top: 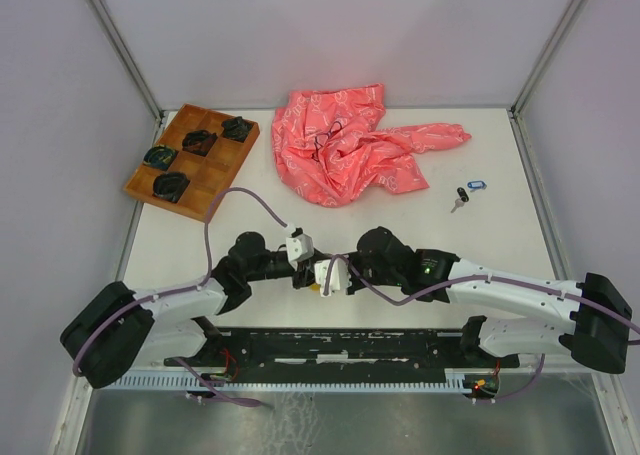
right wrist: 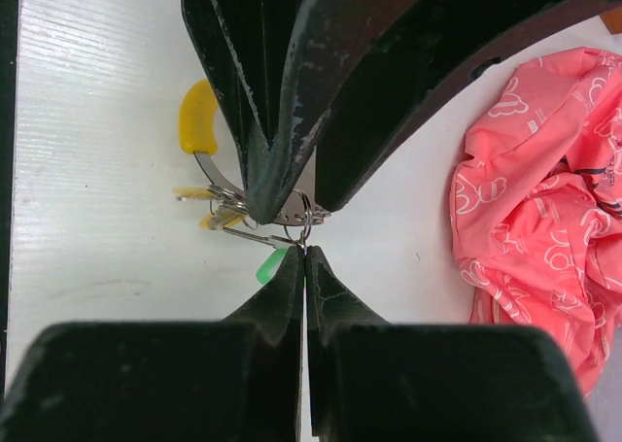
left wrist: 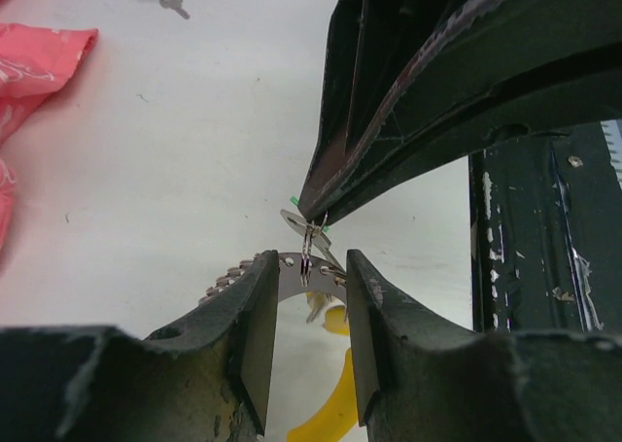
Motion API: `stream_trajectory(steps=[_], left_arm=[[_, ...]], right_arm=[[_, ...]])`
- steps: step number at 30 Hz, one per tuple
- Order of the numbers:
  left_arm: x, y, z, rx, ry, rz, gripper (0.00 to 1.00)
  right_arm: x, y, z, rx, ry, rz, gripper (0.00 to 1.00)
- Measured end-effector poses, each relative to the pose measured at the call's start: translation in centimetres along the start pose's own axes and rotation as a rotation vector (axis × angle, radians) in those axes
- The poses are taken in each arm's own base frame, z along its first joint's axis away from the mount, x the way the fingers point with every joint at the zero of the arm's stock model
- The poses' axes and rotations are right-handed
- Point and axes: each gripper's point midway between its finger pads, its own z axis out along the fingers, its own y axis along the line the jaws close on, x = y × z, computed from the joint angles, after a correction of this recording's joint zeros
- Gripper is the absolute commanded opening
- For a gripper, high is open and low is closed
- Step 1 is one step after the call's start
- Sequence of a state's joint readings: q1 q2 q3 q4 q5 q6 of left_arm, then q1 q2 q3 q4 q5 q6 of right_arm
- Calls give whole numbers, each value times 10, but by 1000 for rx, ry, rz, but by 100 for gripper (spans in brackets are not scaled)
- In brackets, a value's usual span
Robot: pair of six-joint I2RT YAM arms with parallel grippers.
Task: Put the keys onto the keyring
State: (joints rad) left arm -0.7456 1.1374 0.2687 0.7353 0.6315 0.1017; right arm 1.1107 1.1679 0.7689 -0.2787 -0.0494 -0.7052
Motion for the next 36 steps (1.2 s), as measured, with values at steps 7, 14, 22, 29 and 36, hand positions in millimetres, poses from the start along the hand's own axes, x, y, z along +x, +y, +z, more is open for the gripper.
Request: stream_trajectory(steps=[7,14,22,29,36], left_arm=[[13,-2,3,26,37,-21,29],[3,0,8,33,19,-7,4],[-5,0,7,35,5,6,3],[-33,0,4,26,-74,45,3],[-44,5,3,-23,-112,-32,3]], right_arm=[[0,0,0,-1,-2,-4,1],[0,0,0,-2,1,-6,1],[0,-5,-10,29,14,-10,1],[-10,-16,-29,88,-24,-13,1],[-9,-20,-32,110,-18,-10,1]])
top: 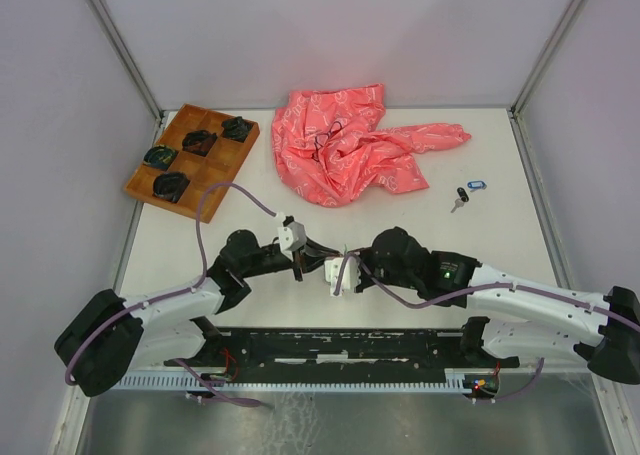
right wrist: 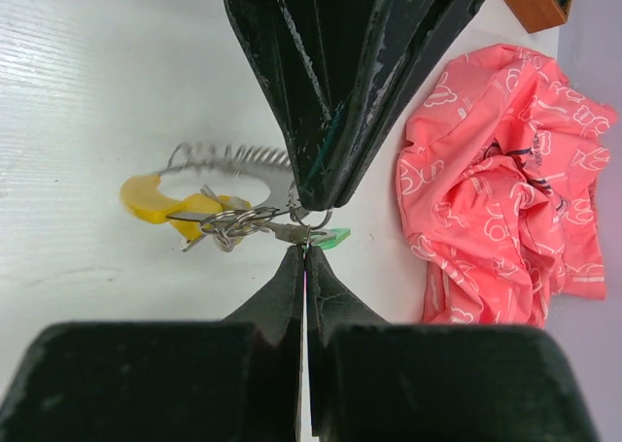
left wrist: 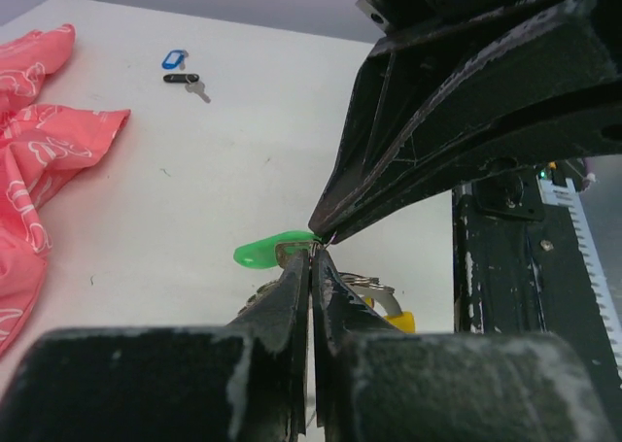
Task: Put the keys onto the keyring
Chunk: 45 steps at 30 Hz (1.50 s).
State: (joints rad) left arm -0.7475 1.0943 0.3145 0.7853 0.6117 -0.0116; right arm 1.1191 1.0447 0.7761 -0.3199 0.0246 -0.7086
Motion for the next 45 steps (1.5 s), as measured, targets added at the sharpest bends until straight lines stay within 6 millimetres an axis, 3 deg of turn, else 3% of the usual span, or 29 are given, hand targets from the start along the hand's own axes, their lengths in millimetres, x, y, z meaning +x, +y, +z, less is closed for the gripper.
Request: stream_trajectory(steps=[7,17,29,35,42,45], left_arm=[[-19,4,-1,-56,-115,-74,3],[-22,10,0,-107,-174,-112,3],[-27,23,-5,-186,-190,-95,3],[-26,32,-11,-250,-174,-74,3],[-13,52,-28,-409,-110,-108,3],[3,64,-39,-506,-44,-138,3]], right_arm=[[-4,-6,0,27,-17,1,1],[-6,-10,1,44,-23,2,2],[-1,-3,-2,30,1,65,38],[2,-7,-9,76,15,176,57],[12,-19,-16,200,60,382,79],[19,-24,-18,267,86,478,86]])
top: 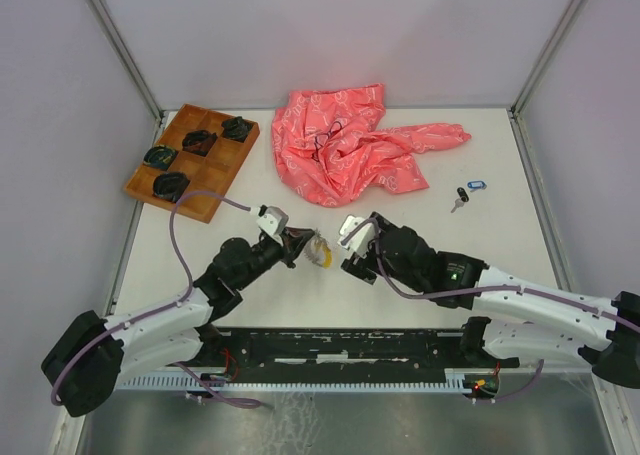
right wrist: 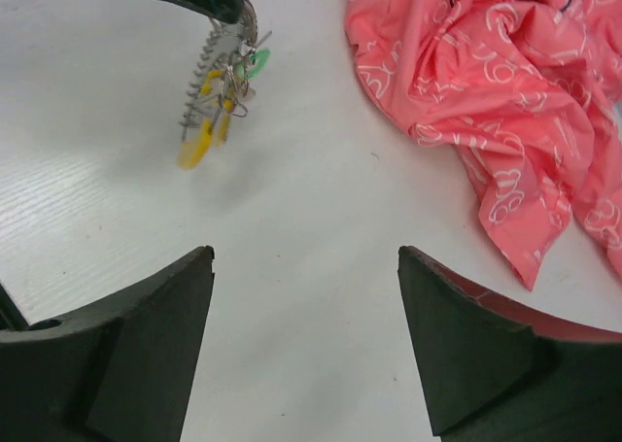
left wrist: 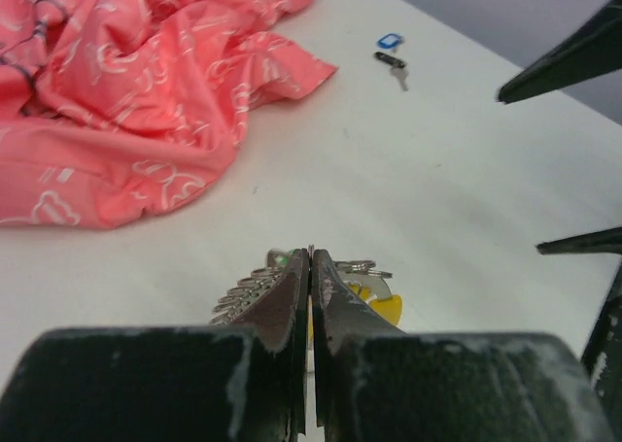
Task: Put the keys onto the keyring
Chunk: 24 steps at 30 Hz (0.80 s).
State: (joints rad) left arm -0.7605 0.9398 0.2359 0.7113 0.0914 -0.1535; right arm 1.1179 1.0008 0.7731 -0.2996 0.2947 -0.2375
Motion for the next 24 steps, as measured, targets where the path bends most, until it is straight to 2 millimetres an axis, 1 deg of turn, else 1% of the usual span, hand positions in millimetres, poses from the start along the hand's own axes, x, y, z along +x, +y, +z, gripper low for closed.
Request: stream_trajectory(steps=[1,3,4,5,9,12,17,18,20,22,24], left_arm=[[3,6,0,-37,21,-2,3],[6,17,1,-103,60,-4,3],[10,25,1,-146,89,-4,3],[13,31,2,-181,116,-2,3],[26,50,10,-291,218,8,3],[40,60,19,-337,293,17,3],[70,68,35,-366,408,25,3],[74,69,38,-368,421,25,4],[83,70,44,-374,449,16,10],[89,72,49,-383,464,6,20],[92,74,52,-399,470,-3,29]], right_arm=[[2,-4,0,28,7,36,89],[10,-10,2,81,26,100,91],[14,-13,2,104,38,125,99],[20,-19,2,140,55,159,100],[36,-37,1,256,105,266,100],[43,-48,-2,327,121,332,100],[50,-54,-12,388,95,397,100],[52,-55,-15,396,89,406,100],[54,-58,-20,418,79,428,100],[55,-62,-24,446,73,449,100],[57,-65,-28,470,74,462,100]])
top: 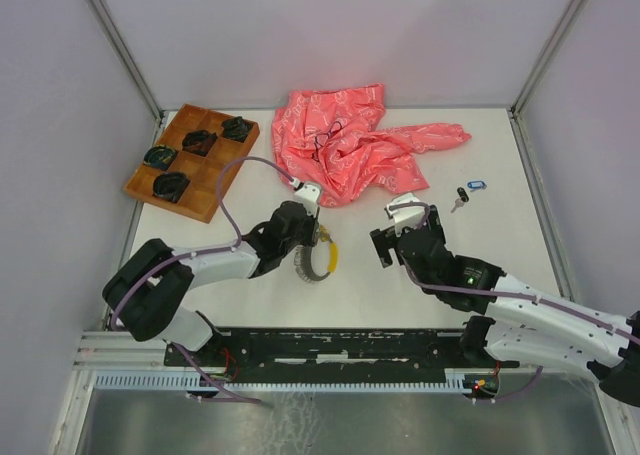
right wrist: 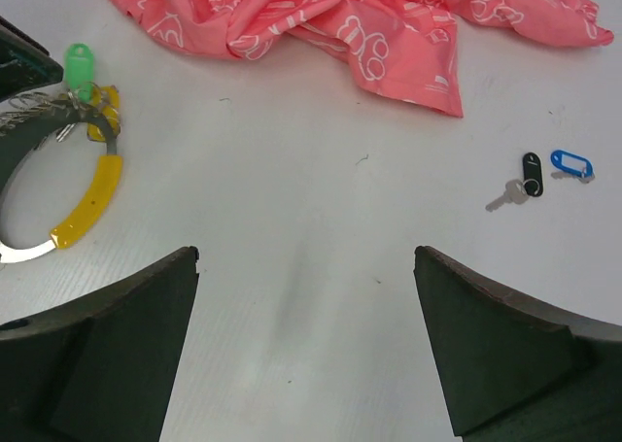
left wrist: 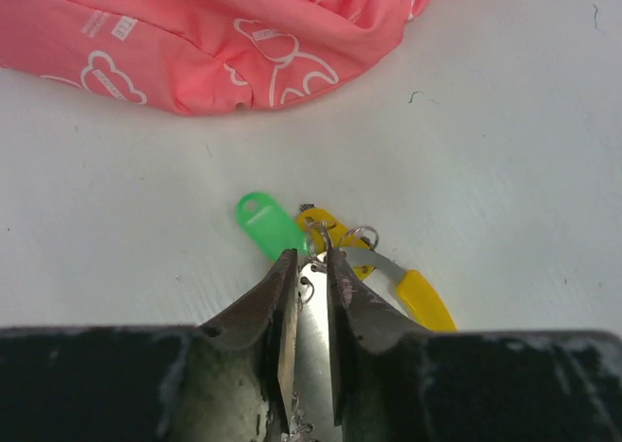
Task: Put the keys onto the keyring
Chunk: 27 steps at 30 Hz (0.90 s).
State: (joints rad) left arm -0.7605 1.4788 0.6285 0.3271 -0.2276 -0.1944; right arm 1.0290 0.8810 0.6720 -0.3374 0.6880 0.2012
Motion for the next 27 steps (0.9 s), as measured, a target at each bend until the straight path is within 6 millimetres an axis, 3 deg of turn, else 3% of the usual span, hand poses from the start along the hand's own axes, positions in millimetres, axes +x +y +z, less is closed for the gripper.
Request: stream_trajectory(steps=[8,9,13,15,21,27], left_arm=[[-14,15,-9,-87,-13,-94,60],[-29,22,-26,-102,-41,-125,73],[-41,28,-48,-102,-54,-157,84],[-51,31,-67,-100,-78,-174,100],[-88,35,-132,-62,-199,-246,99],[-104,53,-196,-73,-314,-283,99]], right_arm=[[12,-20,-5,120,74,16,100],[8,-27,-7,185,106,38,100],[1,-36,-11,262,146,54,100],[-7,-39,-12,300,156,65,100],[-8,-54,-25,376,202,51,100],[-22,-79,-56,356,122,144,100]])
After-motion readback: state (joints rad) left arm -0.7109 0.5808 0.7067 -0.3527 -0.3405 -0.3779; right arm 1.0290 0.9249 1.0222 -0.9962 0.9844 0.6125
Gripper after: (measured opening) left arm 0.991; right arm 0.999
